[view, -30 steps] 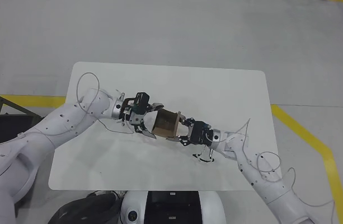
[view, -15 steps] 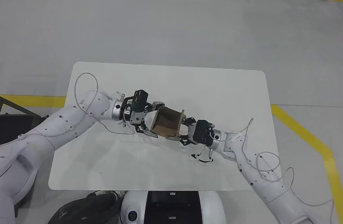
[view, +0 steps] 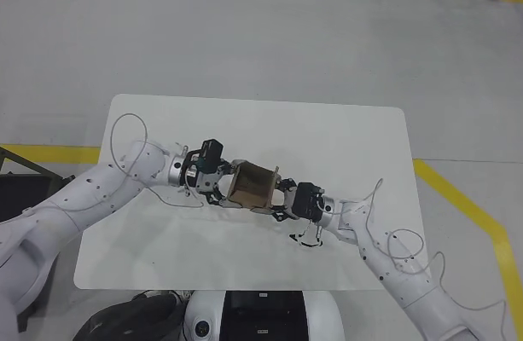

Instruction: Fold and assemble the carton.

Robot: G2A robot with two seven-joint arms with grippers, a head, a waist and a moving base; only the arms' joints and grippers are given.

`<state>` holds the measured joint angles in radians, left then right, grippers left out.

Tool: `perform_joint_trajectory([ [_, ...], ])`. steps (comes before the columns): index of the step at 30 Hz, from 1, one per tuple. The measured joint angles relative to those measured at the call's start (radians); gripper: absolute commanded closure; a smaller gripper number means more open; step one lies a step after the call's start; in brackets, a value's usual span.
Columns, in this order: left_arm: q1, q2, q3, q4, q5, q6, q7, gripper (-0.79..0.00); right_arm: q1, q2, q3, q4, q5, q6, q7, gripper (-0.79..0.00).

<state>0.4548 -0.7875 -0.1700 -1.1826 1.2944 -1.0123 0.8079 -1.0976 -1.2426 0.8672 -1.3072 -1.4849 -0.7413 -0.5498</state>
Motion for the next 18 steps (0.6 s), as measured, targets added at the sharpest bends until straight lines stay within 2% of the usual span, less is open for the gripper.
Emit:
perform_joint_trajectory([
  [3,0.001,0.004,0.000,-0.001,0.001,0.000,0.000,-0.443,0.003,-0.001,-0.001,0.003,-0.001,0.003,0.005,-0.434],
  [5,0.002,0.006,0.000,0.001,0.002,0.000,0.000,-0.400,0.003,-0.001,-0.001,0.004,-0.003,0.005,0.011,-0.474],
  [6,0.002,0.007,0.000,0.002,0.002,0.000,0.000,-0.391,0.003,-0.001,-0.001,0.003,-0.004,0.005,0.013,-0.542],
  [7,0.002,0.008,0.000,0.003,0.002,0.000,0.000,-0.388,0.003,0.000,-0.001,0.003,-0.005,0.006,0.015,-0.683],
  [8,0.003,0.009,0.000,0.005,0.003,0.000,0.000,-0.388,0.003,0.000,-0.001,0.002,-0.006,0.005,0.019,-0.785],
  [14,0.005,0.007,0.000,0.033,0.006,0.000,0.000,-0.385,0.003,0.003,0.009,-0.002,-0.003,0.005,0.033,-0.785],
  [18,0.008,-0.005,0.000,0.073,0.007,0.000,0.000,-0.376,-0.010,0.010,0.037,0.001,0.006,0.012,0.031,-0.785],
])
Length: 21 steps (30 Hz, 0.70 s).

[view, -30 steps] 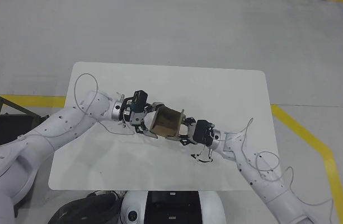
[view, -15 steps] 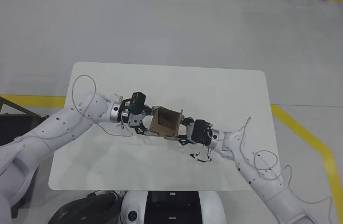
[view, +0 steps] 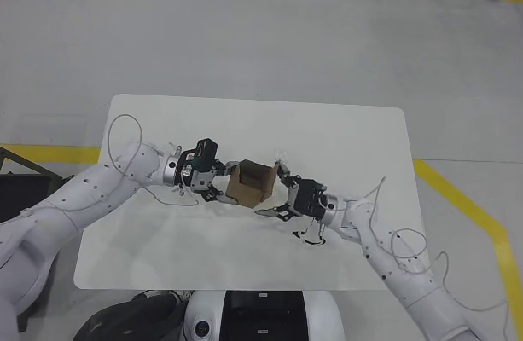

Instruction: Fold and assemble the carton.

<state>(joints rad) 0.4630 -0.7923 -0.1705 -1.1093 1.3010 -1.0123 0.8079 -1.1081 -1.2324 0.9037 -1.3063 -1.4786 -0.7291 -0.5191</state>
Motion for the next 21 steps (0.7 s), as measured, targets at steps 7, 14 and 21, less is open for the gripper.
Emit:
perform_joint_trajectory([
  [7,0.017,-0.051,-0.006,0.086,0.028,0.014,-0.007,-0.388,-0.054,0.027,0.090,-0.043,0.002,0.018,-0.006,-0.785],
  [14,0.034,-0.116,-0.021,0.131,0.033,0.079,-0.064,-0.419,-0.139,0.057,0.191,-0.147,0.006,0.032,0.022,-0.785],
  [21,0.059,-0.153,-0.040,0.151,0.057,0.115,-0.007,-0.551,-0.215,0.073,0.242,-0.250,0.013,0.037,0.063,-0.785],
])
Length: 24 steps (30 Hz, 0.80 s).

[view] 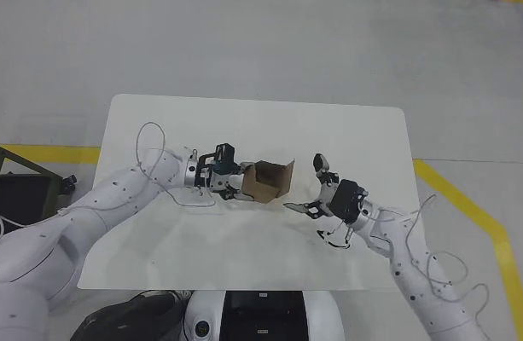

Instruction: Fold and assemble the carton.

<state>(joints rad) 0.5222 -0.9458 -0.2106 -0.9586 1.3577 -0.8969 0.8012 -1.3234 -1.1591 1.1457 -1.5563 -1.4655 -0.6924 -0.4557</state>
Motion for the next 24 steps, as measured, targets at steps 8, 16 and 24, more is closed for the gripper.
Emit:
perform_joint_trajectory([
  [8,0.002,-0.005,-0.004,0.011,0.008,-0.003,0.015,-0.486,-0.020,0.001,0.000,-0.051,0.040,0.015,0.045,-0.785],
  [16,0.002,-0.005,-0.004,0.011,0.008,-0.003,0.015,-0.289,-0.033,0.005,0.021,-0.093,0.210,-0.041,0.214,-0.785],
  [24,0.030,-0.008,-0.015,0.007,-0.014,0.035,-0.026,-0.111,-0.050,0.015,0.067,-0.133,0.354,-0.069,0.370,-0.785],
])
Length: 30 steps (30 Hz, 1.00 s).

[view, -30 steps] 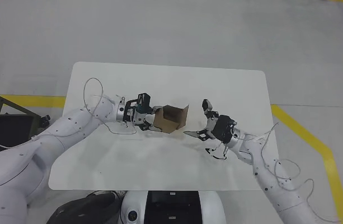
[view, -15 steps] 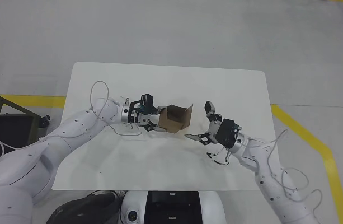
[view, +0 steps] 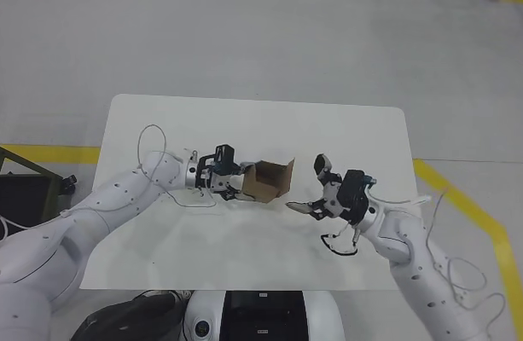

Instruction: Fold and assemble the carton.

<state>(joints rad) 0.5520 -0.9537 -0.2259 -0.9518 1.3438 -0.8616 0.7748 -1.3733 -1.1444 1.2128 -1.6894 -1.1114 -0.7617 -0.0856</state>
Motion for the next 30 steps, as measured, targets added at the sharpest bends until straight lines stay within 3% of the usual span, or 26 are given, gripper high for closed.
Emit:
perform_joint_trajectory([
  [9,0.056,-0.021,-0.024,0.074,0.004,0.007,0.039,-0.114,-0.014,0.009,0.038,-0.014,0.087,0.009,0.092,-0.785],
  [20,0.092,-0.041,-0.039,0.136,0.116,0.098,0.087,-0.280,0.020,0.002,-0.019,0.004,0.117,0.060,0.188,-0.785],
  [23,0.097,-0.043,-0.048,0.150,0.126,0.102,0.097,-0.391,0.025,0.000,-0.028,0.008,0.127,0.077,0.200,-0.785],
  [24,0.099,-0.044,-0.051,0.154,0.129,0.104,0.099,-0.643,0.025,0.000,-0.031,0.008,0.131,0.081,0.204,-0.785],
  [25,0.102,-0.044,-0.054,0.159,0.132,0.105,0.100,-0.757,0.026,-0.001,-0.036,0.007,0.134,0.087,0.211,-0.785],
  [30,0.114,-0.043,-0.071,0.167,0.143,0.112,0.117,-0.785,0.029,-0.002,-0.051,-0.015,0.118,0.098,0.225,-0.785],
])
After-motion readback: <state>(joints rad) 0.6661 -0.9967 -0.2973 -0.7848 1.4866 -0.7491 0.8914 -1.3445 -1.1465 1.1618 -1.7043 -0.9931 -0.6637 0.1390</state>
